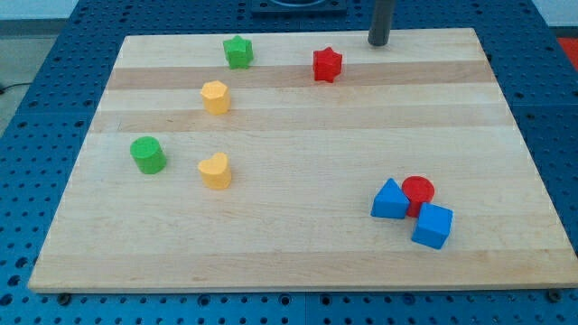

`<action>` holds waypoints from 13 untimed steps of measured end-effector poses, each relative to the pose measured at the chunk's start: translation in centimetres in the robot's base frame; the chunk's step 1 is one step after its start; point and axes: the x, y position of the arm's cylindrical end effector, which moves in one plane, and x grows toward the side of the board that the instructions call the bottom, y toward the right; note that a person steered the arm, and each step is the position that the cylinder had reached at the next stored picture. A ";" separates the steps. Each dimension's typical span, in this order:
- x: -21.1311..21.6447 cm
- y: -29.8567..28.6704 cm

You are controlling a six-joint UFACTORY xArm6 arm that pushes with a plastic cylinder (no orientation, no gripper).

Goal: Drag the red star to the top of red circle

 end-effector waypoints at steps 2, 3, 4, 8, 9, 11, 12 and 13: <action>-0.1 -2.7; 4.6 -8.5; 10.7 -8.9; 14.6 -14.9; 19.5 -13.9; 21.7 -11.6; 20.3 -11.2; 19.6 -11.2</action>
